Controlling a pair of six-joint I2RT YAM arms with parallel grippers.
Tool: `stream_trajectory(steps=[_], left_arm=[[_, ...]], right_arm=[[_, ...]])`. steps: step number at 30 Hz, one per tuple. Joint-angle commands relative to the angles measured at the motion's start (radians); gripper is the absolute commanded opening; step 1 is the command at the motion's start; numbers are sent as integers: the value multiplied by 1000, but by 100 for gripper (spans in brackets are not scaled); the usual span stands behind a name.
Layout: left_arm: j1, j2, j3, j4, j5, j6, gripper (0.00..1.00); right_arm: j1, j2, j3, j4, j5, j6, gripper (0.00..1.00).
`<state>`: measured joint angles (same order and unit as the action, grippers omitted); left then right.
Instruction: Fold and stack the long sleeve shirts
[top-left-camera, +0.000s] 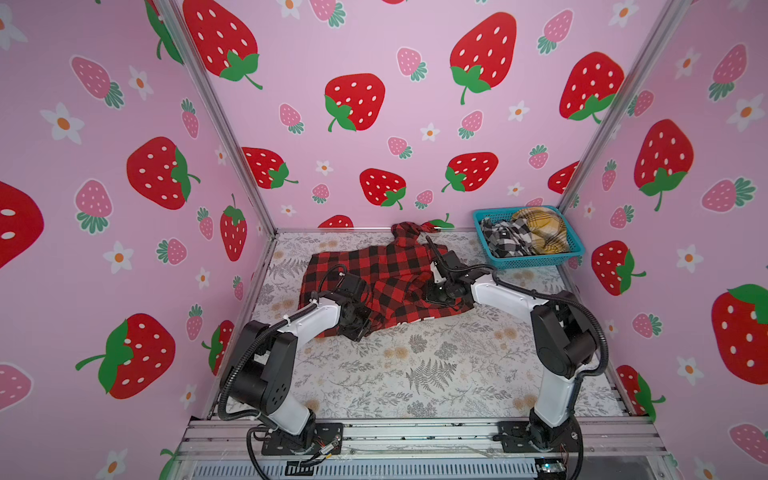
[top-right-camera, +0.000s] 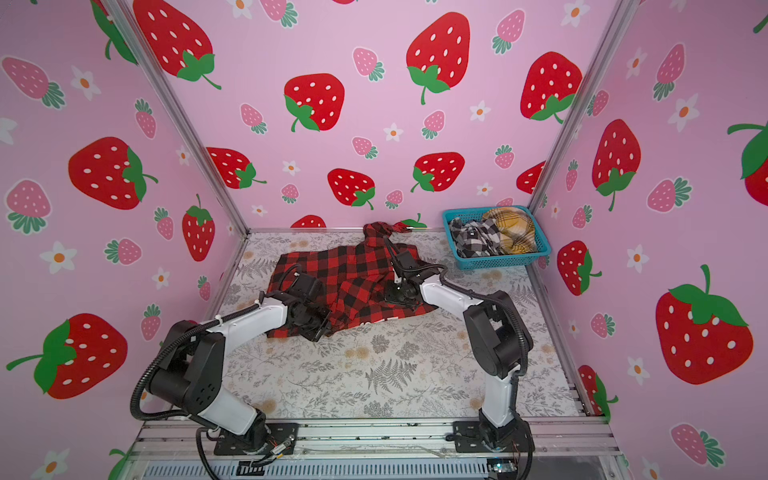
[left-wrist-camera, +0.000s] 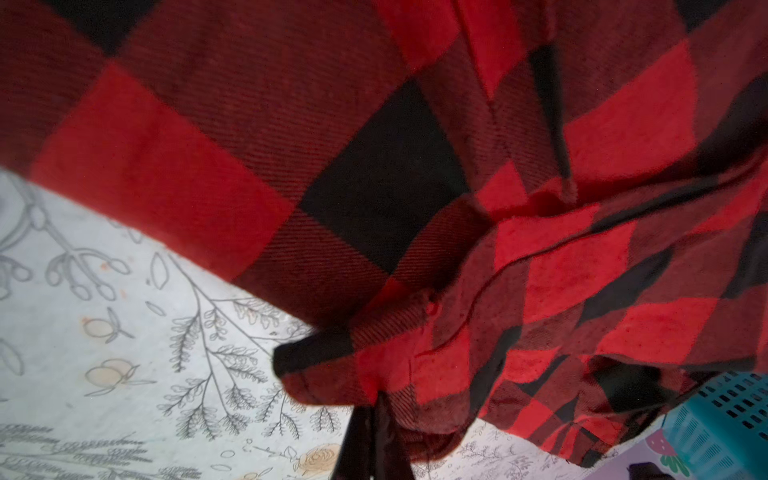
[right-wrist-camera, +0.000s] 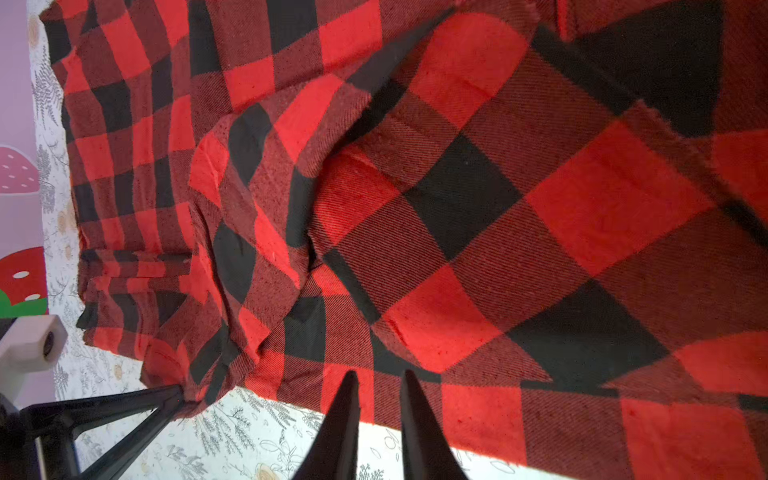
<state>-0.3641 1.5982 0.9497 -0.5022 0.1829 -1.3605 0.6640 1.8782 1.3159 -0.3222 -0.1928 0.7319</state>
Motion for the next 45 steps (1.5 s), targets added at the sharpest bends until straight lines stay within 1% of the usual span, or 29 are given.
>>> stream_trajectory(steps=[1,3,5,7,9,11,13,16,22,25,29,33,37,39,40,43,44,45], left_arm=[[7,-34,131,-129,-56,152,0],[12,-77,221,-211,-127,292,0],[19,-112,301,-280,-176,415,0],[34,-141,360,-338,-186,524,0],[56,-177,387,-360,-144,628,0],[75,-219,390,-365,-96,702,0],[93,-264,384,-384,-93,751,0],[124,-329,345,-385,-74,791,0],[203,-402,271,-342,62,808,0],[231,-421,255,-349,74,811,0],[281,-431,257,-330,143,771,0],[289,-436,285,-320,137,750,0],[302,-440,287,-310,147,738,0],[309,-439,284,-308,165,737,0],[311,-439,282,-309,167,738,0],[323,-436,281,-321,165,750,0],[332,-433,281,-325,165,757,0],[338,-429,281,-329,167,762,0]], right_arm=[[-26,-43,-30,39,-23,32,35],[-40,-70,-52,77,-53,58,50],[-52,-94,-67,114,-82,89,62],[-64,-108,-81,155,-114,125,68],[-84,-124,-112,220,-155,186,72],[-105,-138,-154,302,-186,262,80],[-124,-136,-194,389,-220,335,82],[-140,-99,-213,452,-252,405,82],[-157,-52,-258,537,-252,496,77],[-167,-43,-283,548,-255,524,76],[-168,-58,-318,546,-252,515,78],[-169,-84,-356,522,-224,497,79],[-177,-60,-345,523,-229,492,78],[-183,-43,-328,523,-226,485,72],[-188,-32,-316,522,-227,483,68],[-196,-3,-291,523,-240,483,47],[-199,2,-288,522,-240,483,42],[-200,3,-289,524,-238,484,39]])
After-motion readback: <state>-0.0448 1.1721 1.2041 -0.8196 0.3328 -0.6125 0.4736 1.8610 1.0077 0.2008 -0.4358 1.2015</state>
